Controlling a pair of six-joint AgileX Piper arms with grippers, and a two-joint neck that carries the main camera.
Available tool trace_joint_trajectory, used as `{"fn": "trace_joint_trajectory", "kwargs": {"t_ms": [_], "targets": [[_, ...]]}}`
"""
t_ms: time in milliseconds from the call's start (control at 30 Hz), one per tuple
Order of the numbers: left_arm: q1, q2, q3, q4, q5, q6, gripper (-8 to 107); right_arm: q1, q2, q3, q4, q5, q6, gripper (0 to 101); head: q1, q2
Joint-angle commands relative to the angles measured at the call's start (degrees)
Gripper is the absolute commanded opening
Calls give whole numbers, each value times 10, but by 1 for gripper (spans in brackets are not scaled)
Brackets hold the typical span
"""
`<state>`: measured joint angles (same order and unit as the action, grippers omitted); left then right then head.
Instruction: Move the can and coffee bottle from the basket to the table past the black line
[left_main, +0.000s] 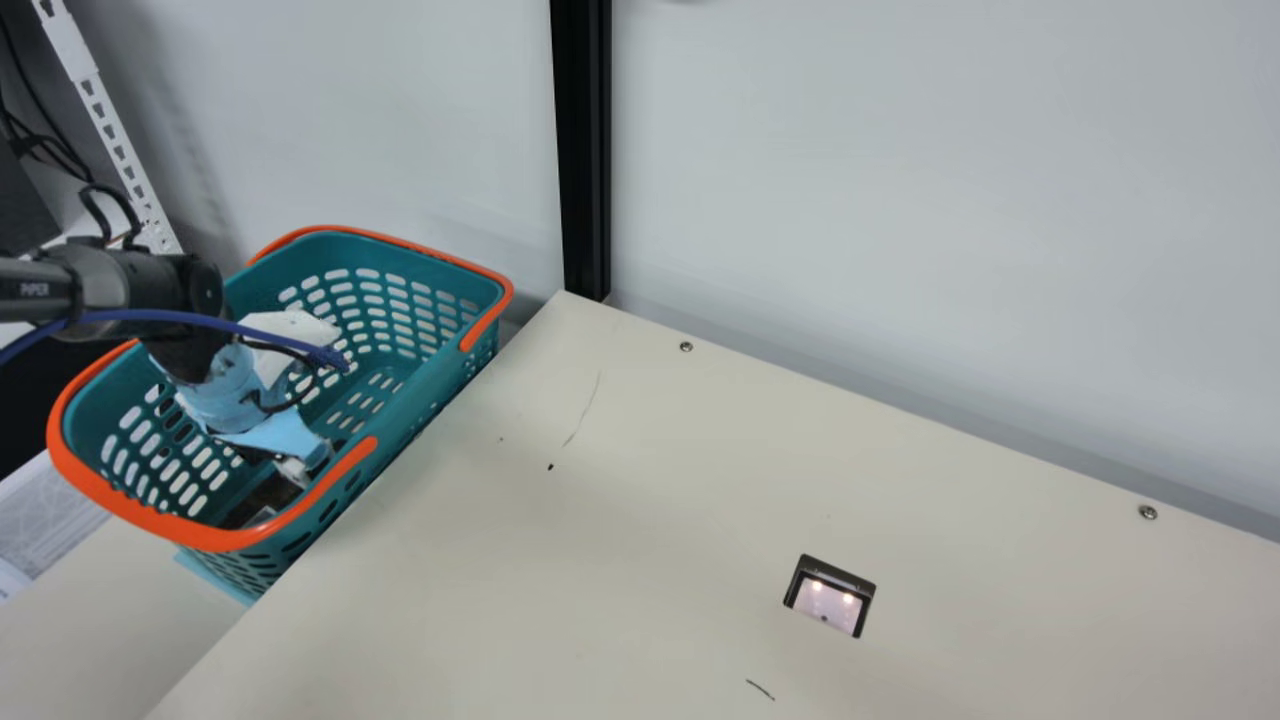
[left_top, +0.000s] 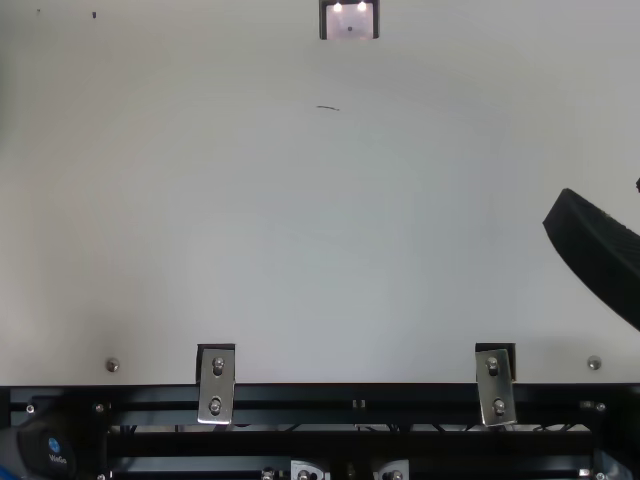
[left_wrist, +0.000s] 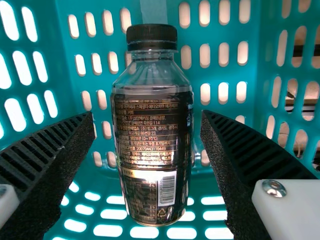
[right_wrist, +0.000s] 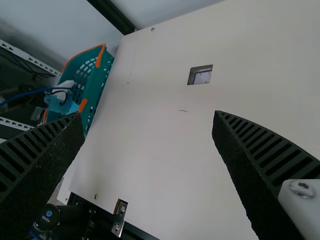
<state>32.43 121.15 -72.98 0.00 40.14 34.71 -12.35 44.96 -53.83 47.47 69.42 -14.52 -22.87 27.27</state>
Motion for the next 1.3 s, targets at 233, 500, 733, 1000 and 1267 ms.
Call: {"fn": "trace_joint_trajectory", "kwargs": {"t_ms": [233, 500, 733, 1000, 1267], "targets": [[5, 34, -12, -2, -16, -2, 90, 0, 0, 0, 0, 0, 0, 101, -15, 9], [5, 61, -22, -6, -28, -9, 90, 0, 0, 0, 0, 0, 0, 101, -15, 9], [5, 74, -26, -28, -49, -5, 10, 0, 0, 0, 0, 0, 0, 101, -15, 9], [6, 40, -15, -64, -91, 17, 10, 0, 0, 0, 0, 0, 0, 101, -15, 9], [8, -58, -7, -162, -116, 79, 10, 0, 0, 0, 0, 0, 0, 101, -15, 9]]}}
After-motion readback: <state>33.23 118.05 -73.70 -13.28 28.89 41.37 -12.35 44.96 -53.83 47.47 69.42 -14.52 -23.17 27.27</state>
